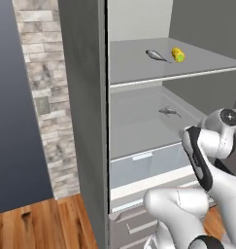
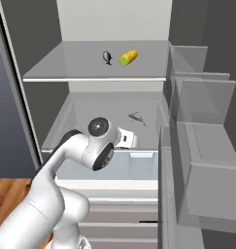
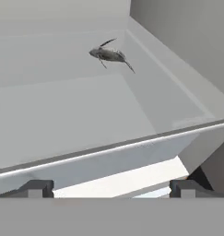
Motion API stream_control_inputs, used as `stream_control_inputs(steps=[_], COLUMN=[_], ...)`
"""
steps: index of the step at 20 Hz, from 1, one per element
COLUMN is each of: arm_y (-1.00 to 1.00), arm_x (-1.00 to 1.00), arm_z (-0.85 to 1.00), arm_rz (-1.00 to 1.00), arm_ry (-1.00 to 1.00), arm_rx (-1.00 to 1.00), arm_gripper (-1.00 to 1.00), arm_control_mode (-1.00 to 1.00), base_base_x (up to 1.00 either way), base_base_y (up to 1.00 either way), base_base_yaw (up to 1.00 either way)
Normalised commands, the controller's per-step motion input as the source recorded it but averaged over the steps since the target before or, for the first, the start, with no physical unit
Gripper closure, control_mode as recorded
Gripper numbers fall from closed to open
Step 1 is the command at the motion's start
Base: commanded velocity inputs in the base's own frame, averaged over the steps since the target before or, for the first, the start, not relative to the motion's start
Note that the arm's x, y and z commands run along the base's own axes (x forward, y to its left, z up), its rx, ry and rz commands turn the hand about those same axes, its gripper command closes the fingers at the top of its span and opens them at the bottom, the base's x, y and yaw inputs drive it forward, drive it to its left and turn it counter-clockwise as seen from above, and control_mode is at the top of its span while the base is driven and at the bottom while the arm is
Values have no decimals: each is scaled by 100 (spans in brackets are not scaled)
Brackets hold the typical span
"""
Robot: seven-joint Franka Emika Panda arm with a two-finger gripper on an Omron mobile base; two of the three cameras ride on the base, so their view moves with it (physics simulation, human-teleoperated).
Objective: Place one corn and one fish in each tupperware on the nearby counter, to pack two identical lunches.
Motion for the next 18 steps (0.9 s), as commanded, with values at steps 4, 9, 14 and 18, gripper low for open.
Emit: stream_control_inputs(steps=[4,9,14,18], arm_y=[-22,-4,0,-14], arm_x=[100,98,18,37], arm_z=[41,77,12,-30], arm_rz=[0,0,0,0], arm_ry=[-1,-1,1,2], arm_rx=[1,0,0,0], arm_gripper=[-100,-100,-100,-100], arm_control_mode=[-100,-100,-100,-100], base_base_x=[0,0,0,0], base_base_y=[0,0,0,0], base_base_yaw=[0,0,0,0])
